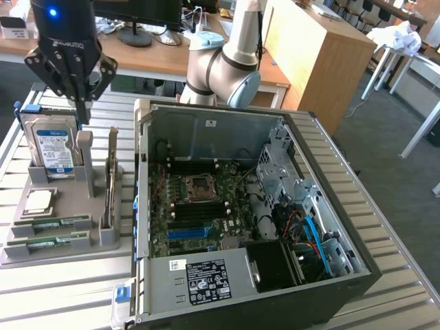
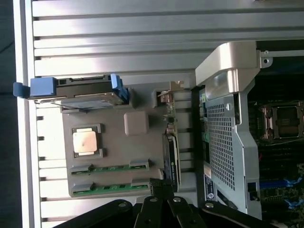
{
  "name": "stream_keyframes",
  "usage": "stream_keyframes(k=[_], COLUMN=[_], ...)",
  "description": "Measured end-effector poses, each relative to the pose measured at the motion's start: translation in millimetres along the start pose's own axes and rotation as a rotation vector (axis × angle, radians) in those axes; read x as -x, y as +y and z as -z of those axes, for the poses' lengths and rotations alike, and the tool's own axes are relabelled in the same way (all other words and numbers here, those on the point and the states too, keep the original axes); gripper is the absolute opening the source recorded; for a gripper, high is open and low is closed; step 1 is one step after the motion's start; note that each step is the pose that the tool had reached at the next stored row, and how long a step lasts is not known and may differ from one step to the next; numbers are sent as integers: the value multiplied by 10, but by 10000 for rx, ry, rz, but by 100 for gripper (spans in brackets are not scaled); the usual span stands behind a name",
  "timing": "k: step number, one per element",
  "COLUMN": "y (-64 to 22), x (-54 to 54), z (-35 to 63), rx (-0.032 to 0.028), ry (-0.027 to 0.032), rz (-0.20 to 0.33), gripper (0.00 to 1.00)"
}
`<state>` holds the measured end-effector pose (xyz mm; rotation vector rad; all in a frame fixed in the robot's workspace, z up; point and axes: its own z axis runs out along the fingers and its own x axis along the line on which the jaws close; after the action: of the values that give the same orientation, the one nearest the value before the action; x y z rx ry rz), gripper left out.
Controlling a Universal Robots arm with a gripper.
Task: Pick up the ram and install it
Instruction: 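Reach for the ram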
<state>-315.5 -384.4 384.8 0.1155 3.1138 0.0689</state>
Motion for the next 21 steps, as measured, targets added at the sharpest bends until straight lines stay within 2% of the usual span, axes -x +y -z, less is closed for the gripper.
stream_keyframes(k=[21], y=[-28], x=[-477], z=[-16], rx=[1], ry=[0], rz=[28], gripper=[10])
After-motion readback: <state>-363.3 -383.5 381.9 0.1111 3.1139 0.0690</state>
